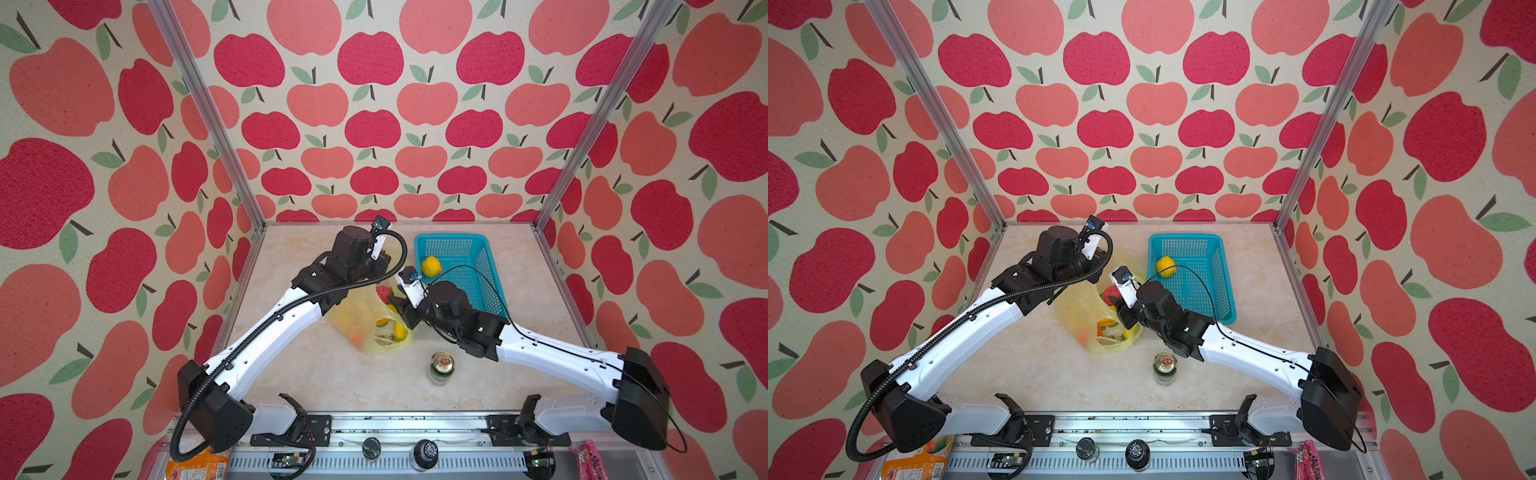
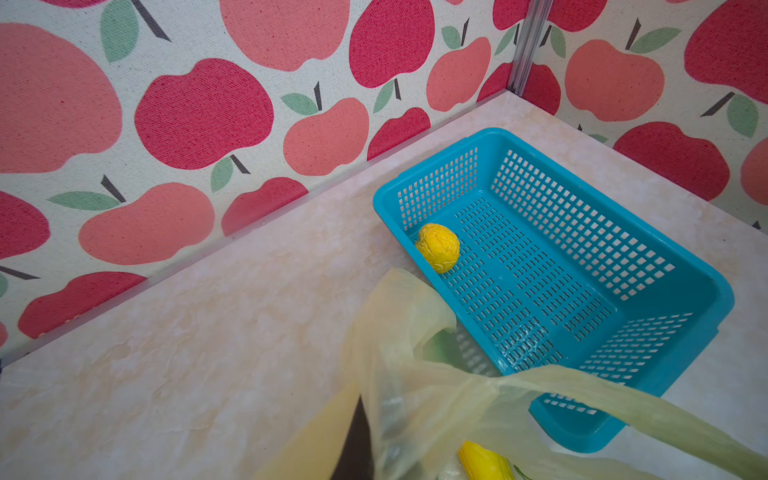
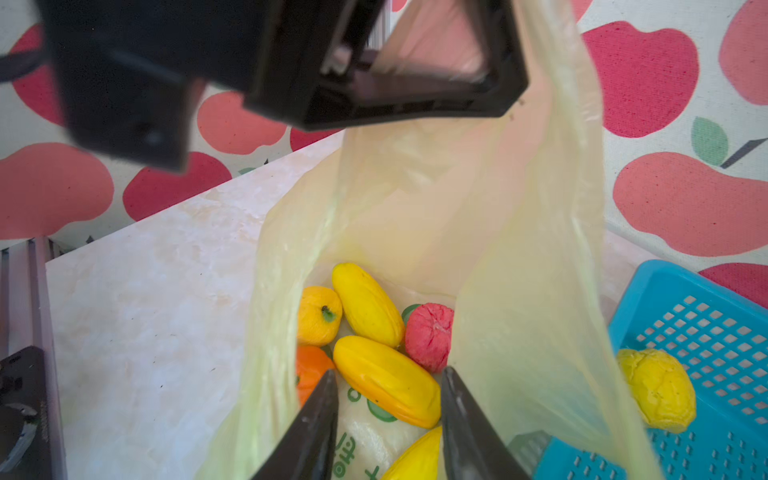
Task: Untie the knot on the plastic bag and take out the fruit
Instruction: 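Move the right gripper back into the bag held by the left gripper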
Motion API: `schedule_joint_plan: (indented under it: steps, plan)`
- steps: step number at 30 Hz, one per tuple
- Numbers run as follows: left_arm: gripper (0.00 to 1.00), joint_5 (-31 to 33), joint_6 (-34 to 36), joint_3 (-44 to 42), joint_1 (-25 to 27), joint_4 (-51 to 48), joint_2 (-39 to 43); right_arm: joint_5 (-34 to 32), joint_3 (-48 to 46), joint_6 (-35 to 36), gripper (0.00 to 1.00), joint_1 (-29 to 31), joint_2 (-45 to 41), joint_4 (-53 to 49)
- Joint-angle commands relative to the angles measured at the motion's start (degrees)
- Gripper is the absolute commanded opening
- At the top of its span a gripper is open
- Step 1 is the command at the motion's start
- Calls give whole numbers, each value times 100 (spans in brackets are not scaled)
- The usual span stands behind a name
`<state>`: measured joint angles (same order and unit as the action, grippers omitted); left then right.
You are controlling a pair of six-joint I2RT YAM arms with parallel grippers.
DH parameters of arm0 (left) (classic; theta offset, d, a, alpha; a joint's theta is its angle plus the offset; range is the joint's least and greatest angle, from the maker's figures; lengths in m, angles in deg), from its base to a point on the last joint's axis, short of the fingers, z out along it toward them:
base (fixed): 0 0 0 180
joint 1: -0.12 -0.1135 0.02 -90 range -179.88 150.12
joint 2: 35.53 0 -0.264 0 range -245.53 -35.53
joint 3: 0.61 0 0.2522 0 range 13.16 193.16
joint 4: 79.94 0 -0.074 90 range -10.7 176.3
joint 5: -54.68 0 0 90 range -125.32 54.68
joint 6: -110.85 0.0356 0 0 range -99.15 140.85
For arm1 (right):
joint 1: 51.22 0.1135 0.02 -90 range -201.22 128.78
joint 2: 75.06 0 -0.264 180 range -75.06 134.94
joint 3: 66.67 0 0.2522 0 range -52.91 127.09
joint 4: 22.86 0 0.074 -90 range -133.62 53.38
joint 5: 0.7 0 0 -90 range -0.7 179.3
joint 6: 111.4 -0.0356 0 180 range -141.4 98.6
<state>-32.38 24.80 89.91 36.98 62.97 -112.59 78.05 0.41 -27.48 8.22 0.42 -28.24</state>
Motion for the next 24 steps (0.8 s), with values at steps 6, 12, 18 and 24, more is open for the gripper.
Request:
schedule_joint_plan:
  steps: [6, 12, 18, 24]
  plan:
    - [0, -98, -52, 11, 3, 110, 61, 741, -90, -385, 45, -460, -150, 251]
    - [0, -66, -52, -26, 5, 140, 95, 614, 652, -161, 36, -218, 816, -318]
    - [0, -65, -50, -16, 12, 148, 78, 190, 1005, 128, 36, 332, 1510, -258]
    - [0, -84, -52, -37, 20, 160, 123, 339, 807, -288, 40, 358, 2010, 198]
